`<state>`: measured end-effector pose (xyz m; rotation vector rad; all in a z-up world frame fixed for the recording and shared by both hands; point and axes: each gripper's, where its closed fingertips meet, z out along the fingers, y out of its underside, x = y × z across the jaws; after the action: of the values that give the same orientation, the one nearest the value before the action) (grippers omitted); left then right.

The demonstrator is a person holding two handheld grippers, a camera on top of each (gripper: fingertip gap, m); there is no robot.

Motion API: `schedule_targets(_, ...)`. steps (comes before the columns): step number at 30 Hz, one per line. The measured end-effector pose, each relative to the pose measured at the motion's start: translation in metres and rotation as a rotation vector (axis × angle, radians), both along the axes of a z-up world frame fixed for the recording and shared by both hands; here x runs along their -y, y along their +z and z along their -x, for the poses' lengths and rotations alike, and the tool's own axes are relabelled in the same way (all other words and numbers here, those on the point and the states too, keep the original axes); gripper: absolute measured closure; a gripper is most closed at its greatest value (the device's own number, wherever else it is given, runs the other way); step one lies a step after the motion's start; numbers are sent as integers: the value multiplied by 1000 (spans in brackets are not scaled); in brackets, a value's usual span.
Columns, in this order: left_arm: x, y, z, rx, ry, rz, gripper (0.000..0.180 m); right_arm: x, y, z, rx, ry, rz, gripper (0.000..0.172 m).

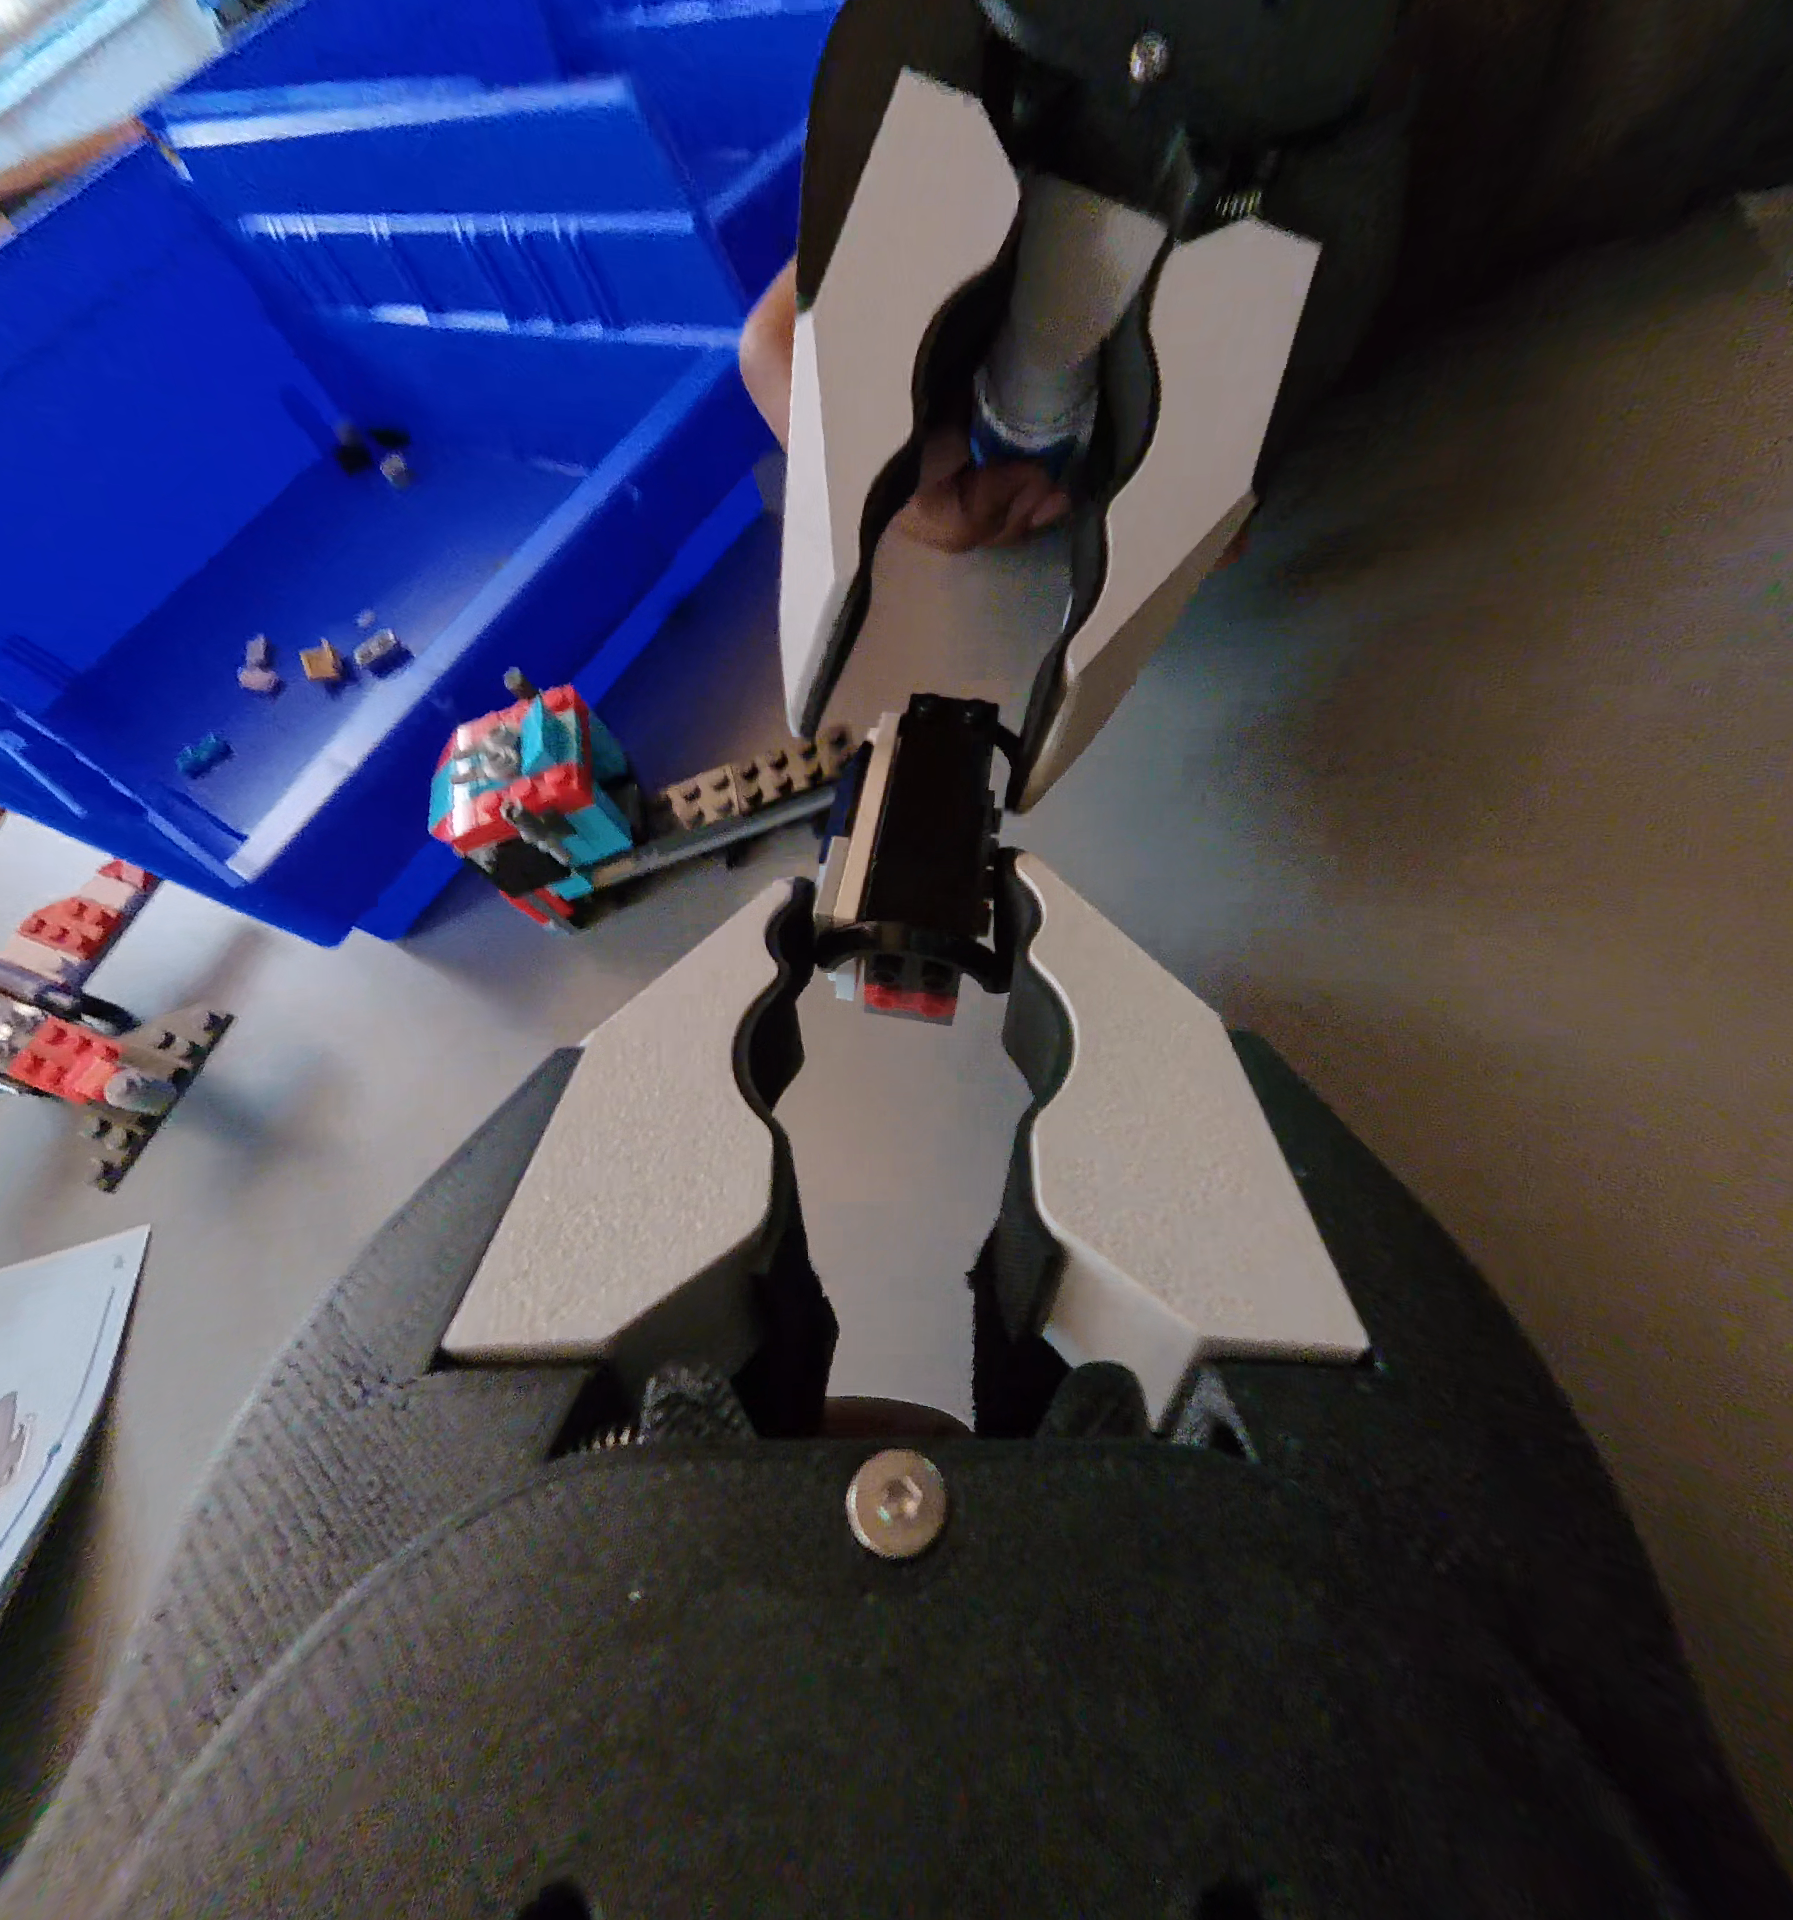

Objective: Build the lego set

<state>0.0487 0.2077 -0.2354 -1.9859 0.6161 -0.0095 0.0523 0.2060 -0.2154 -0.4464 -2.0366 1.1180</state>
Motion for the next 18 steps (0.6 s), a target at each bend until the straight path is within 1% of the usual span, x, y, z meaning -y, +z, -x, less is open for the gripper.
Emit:
schedule_targets(4,8,-23,12,-46,38,140,144,-1,-2,0,28,4,7,132)
schedule_targets(7,13,-30,15,-42,46,198,144,-1,-4,1,45,4,9,132)
schedule_targets(12,17,-32,20,-15,72,223,144,-2,-5,2,64,2,20,132)
schedule_targets(13,17,-32,21,-11,75,222,143,-3,-4,2,67,0,24,131)
schedule_targets(18,16,-22,24,40,89,169,121,-4,-3,2,67,-3,39,129)
